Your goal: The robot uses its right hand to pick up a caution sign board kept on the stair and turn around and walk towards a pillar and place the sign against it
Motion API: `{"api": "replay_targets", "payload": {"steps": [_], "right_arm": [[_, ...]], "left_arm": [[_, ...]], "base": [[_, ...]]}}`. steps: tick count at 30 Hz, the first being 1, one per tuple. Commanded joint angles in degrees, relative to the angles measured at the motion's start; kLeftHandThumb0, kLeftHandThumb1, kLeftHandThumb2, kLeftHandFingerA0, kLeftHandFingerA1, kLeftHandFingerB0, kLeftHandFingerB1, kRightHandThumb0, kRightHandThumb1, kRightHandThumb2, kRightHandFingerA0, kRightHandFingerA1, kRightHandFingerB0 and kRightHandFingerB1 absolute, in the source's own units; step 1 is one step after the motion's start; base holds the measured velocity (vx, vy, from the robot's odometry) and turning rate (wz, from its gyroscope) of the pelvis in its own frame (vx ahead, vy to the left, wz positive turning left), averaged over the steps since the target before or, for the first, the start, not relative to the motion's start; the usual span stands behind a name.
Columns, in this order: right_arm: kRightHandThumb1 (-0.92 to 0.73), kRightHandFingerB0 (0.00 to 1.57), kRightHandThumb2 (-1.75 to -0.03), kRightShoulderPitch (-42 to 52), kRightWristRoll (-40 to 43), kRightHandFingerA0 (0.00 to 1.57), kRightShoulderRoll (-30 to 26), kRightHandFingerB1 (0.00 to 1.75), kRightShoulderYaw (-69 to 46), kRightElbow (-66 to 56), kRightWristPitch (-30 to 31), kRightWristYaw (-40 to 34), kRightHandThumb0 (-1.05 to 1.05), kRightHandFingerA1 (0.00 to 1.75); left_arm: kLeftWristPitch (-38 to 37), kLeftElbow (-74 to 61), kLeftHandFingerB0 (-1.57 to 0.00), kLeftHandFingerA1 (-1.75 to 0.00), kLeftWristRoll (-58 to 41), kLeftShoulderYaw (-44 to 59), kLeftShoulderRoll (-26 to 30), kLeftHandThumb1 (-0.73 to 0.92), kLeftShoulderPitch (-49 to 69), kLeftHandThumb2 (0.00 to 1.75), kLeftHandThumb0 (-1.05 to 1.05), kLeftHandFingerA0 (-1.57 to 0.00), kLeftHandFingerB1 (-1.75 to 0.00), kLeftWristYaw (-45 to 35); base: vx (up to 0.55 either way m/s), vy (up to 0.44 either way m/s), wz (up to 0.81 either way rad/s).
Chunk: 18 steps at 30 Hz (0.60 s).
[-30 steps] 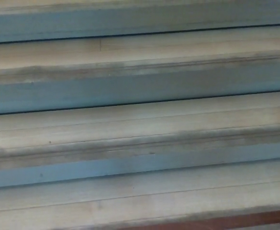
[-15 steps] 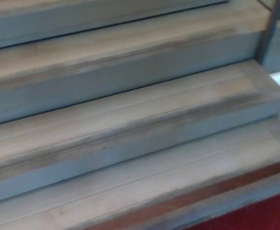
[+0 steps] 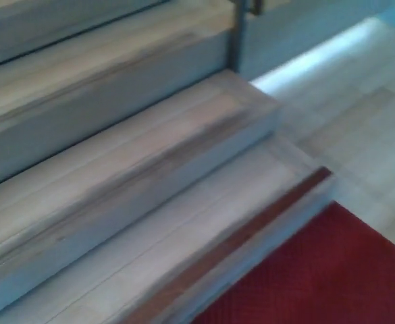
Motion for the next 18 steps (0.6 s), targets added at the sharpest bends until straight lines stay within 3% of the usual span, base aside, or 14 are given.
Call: {"api": "replay_targets", "payload": {"steps": [1, 3, 4, 9, 10, 11, 12, 18], "right_arm": [[-0.57, 0.74, -1.06, -1.5, 1.6, 1.05, 0.7, 1.20, -1.6, -0.4, -3.4, -1.5, -0.08, 1.67], [-0.57, 0.74, -1.06, -1.6, 1.6, 1.05, 1.0, 1.20, -1.9, -0.3, -3.8, -1.3, -0.08, 1.67], [-0.59, 0.68, -1.06, -2.0, 1.6, 0.84, 1.0, 1.21, -2.1, 0.0, -3.9, -1.2, -0.05, 1.75], [-0.58, 0.67, -1.10, -2.7, 2.3, 0.84, 1.5, 1.20, -2.7, 0.7, -4.8, 0.1, -0.05, 1.75], [-0.55, 0.74, -1.07, -2.8, 2.9, 1.01, 1.7, 1.21, -2.9, 0.9, -4.9, 0.9, -0.08, 1.71], [-0.55, 0.74, -1.07, -2.6, 3.6, 1.01, 1.8, 1.21, -3.1, 0.8, -4.8, 1.9, -0.08, 1.71], [-0.62, 0.67, -1.07, -2.4, 4.3, 0.84, 1.7, 1.22, -3.3, 0.8, -5.2, 2.7, -0.08, 1.75], [-0.68, 0.70, -0.95, -3.8, 5.9, 0.85, 2.0, 1.18, -3.7, 0.6, -6.4, 5.2, -0.15, 1.73]], "left_arm": [[-4.6, -0.1, -1.09, -1.20, -0.2, -0.3, -0.1, 0.60, 0.2, 0.79, -0.13, -1.36, -1.07, 0.8], [-4.6, -0.1, -1.09, -1.20, -0.3, -0.3, -0.1, 0.60, 0.2, 0.79, -0.13, -1.36, -1.07, 0.9], [-4.5, 0.0, -1.11, -1.19, -0.8, 0.1, -0.3, 0.62, 0.0, 0.75, -0.14, -1.35, -1.05, 0.5], [-4.3, 0.1, -1.10, -1.19, -1.5, 0.8, -0.4, 0.60, -0.2, 0.77, -0.11, -1.35, -1.06, -0.3], [-4.4, 0.2, -1.13, -1.18, -1.7, 1.0, -0.4, 0.58, -0.3, 0.79, -0.09, -1.38, -1.06, -0.3], [-4.6, 0.2, -1.13, -1.18, -1.5, 1.0, -0.4, 0.58, -0.3, 0.79, -0.09, -1.38, -1.06, -0.1], [-4.7, 0.1, -1.12, -1.18, -1.4, 0.9, -0.4, 0.58, -0.2, 0.80, -0.11, -1.39, -1.06, -0.2], [-4.7, 0.2, -1.12, -1.17, -0.8, 0.5, -0.4, 0.58, -0.3, 0.80, -0.12, -1.39, -1.08, 0.5]], "base": [[-0.01, 0.043, -0.74], [-0.01, 0.028, -0.77], [-0.01, -0.050, -0.94], [0.00, -0.097, -1.05], [0.10, 0.000, -0.59], [0.10, 0.008, -0.90], [0.08, 0.012, -0.99], [-0.04, -0.041, -0.96]]}}
